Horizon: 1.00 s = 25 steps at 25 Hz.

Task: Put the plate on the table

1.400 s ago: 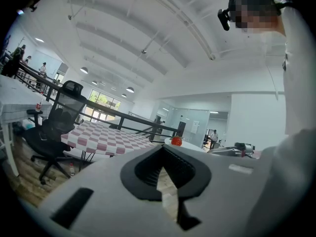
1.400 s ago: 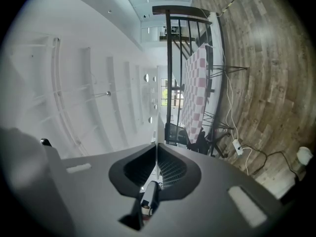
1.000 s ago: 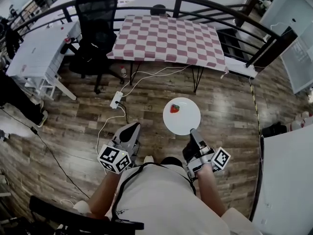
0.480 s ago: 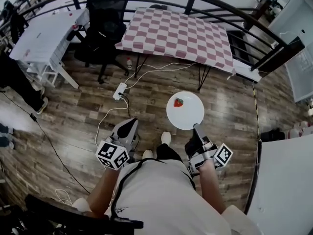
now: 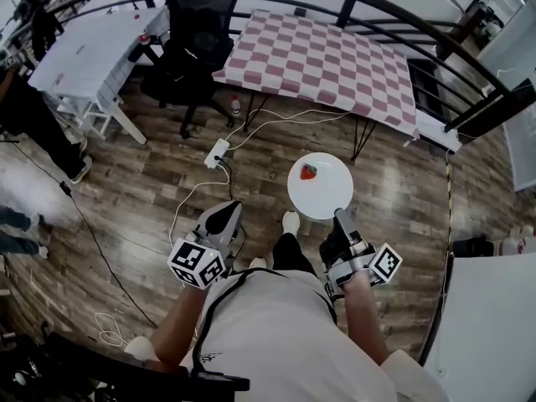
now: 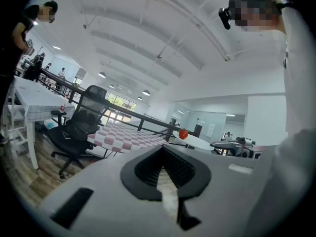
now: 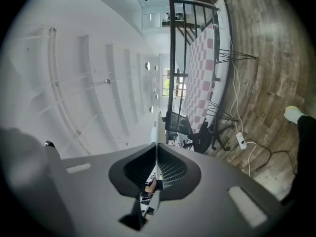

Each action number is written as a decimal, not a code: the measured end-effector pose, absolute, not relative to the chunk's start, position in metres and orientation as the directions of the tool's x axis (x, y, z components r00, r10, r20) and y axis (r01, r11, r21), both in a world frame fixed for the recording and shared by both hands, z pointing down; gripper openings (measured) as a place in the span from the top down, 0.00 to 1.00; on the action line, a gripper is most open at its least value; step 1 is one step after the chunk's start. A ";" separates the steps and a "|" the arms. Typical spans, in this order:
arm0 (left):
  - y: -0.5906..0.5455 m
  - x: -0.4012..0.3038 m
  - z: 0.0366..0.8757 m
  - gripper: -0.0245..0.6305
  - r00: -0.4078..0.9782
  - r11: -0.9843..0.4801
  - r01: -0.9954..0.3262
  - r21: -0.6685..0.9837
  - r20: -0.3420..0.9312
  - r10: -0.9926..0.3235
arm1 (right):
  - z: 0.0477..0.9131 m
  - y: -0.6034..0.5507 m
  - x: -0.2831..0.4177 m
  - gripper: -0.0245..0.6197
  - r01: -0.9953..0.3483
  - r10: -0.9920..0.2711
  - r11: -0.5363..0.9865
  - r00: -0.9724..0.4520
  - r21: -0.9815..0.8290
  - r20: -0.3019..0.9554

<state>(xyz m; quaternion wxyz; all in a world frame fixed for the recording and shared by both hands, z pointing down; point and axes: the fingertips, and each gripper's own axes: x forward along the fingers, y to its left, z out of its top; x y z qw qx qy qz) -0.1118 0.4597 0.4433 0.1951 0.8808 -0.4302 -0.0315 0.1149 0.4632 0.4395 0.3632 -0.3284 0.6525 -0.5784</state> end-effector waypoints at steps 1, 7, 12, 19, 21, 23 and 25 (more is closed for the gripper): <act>0.455 -0.112 0.444 0.95 0.623 -0.550 -0.750 0.368 0.115 -0.773 | 0.440 0.457 0.114 0.93 -0.001 -0.846 0.115 -0.524 -0.993 -0.098; 0.414 -0.105 0.449 0.95 0.590 -0.515 -0.778 0.360 0.136 -0.796 | 0.449 0.414 0.122 0.93 0.015 -0.830 0.113 -0.549 -0.993 -0.103; 0.366 -0.094 0.446 0.95 0.568 -0.492 -0.794 0.357 0.146 -0.810 | 0.449 0.362 0.128 0.93 0.038 -0.812 0.106 -0.573 -0.994 -0.108; 0.298 -0.075 0.433 0.95 0.529 -0.457 -0.820 0.343 0.153 -0.835 | 0.443 0.285 0.141 0.93 0.056 -0.778 0.096 -0.618 -0.994 -0.110; 0.280 -0.071 0.430 0.95 0.512 -0.441 -0.830 0.342 0.154 -0.845 | 0.441 0.263 0.145 0.93 0.057 -0.763 0.095 -0.637 -0.994 -0.109; 0.263 -0.065 0.427 0.95 0.494 -0.422 -0.840 0.341 0.156 -0.856 | 0.439 0.241 0.148 0.93 0.054 -0.743 0.098 -0.660 -0.994 -0.110; 0.246 -0.059 0.426 0.95 0.476 -0.405 -0.849 0.340 0.159 -0.865 | 0.437 0.219 0.152 0.93 0.055 -0.724 0.104 -0.680 -0.993 -0.113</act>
